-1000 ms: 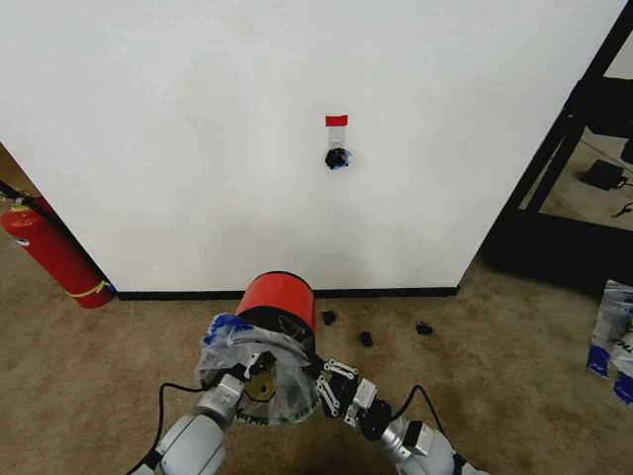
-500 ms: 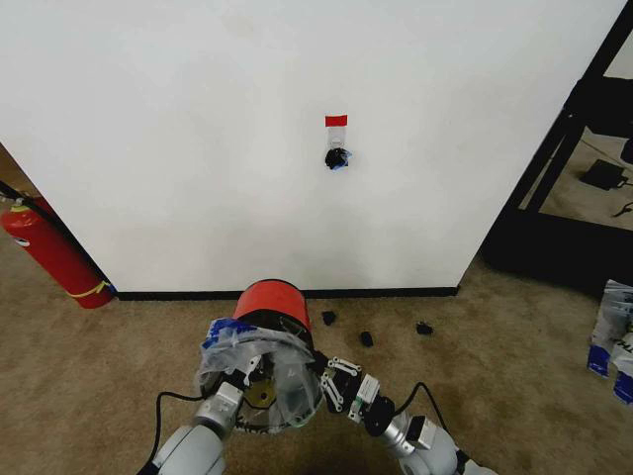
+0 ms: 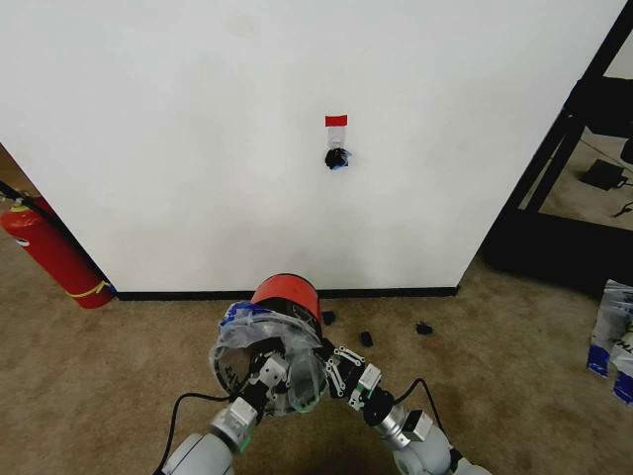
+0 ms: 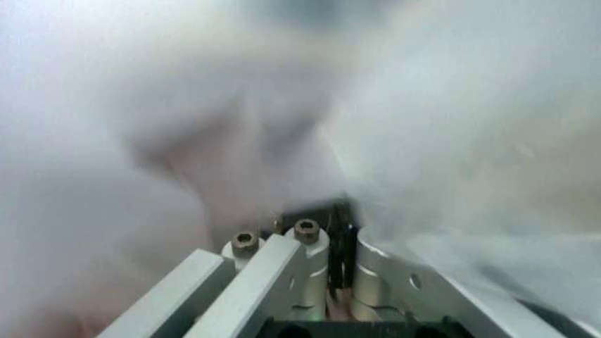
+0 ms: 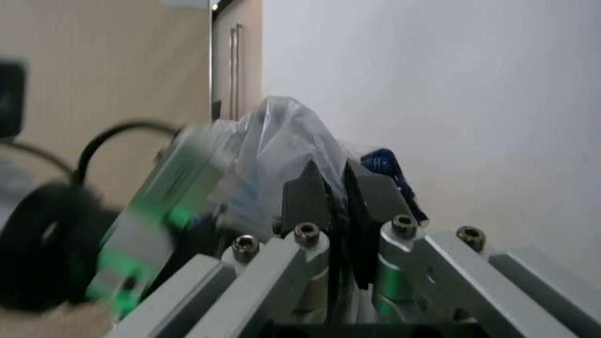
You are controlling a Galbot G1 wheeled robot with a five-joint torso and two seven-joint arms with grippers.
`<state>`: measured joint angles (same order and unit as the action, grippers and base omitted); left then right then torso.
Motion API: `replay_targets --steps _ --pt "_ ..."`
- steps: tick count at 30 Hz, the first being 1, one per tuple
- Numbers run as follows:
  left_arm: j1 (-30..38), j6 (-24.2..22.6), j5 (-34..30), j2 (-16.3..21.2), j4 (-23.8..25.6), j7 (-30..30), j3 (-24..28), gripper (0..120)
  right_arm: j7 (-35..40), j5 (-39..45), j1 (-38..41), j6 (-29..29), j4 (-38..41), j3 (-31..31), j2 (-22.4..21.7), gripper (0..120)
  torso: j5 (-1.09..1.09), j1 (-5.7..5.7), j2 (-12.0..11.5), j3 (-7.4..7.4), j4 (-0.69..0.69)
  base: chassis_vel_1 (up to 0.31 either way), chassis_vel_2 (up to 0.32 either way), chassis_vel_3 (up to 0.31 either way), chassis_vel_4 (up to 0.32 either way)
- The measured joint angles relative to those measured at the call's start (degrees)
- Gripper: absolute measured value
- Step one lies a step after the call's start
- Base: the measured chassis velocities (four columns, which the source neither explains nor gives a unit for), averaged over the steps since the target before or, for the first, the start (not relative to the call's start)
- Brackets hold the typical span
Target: Pick up the garbage bag from the wall and place it over the trash bin.
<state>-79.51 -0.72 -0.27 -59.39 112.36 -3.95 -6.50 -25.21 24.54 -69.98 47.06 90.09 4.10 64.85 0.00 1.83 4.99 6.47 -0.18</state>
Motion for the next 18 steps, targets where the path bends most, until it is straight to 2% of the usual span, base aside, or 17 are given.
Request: replay_targets --steps 9,18 --pt "0.4 0.0 1.9 0.7 -5.3 -1.5 -1.2 0 -1.3 1.5 0.9 0.0 0.1 0.7 -0.7 1 -0.01 0.0 0.0 0.0 0.01 0.0 0.0 0.0 0.0" --pt "-0.7 1.0 3.3 -0.4 -5.3 -0.4 1.9 0 -1.1 2.9 1.6 0.1 1.2 0.4 -0.9 1 0.0 0.0 0.0 0.0 0.0 0.0 0.0 0.0 0.0"
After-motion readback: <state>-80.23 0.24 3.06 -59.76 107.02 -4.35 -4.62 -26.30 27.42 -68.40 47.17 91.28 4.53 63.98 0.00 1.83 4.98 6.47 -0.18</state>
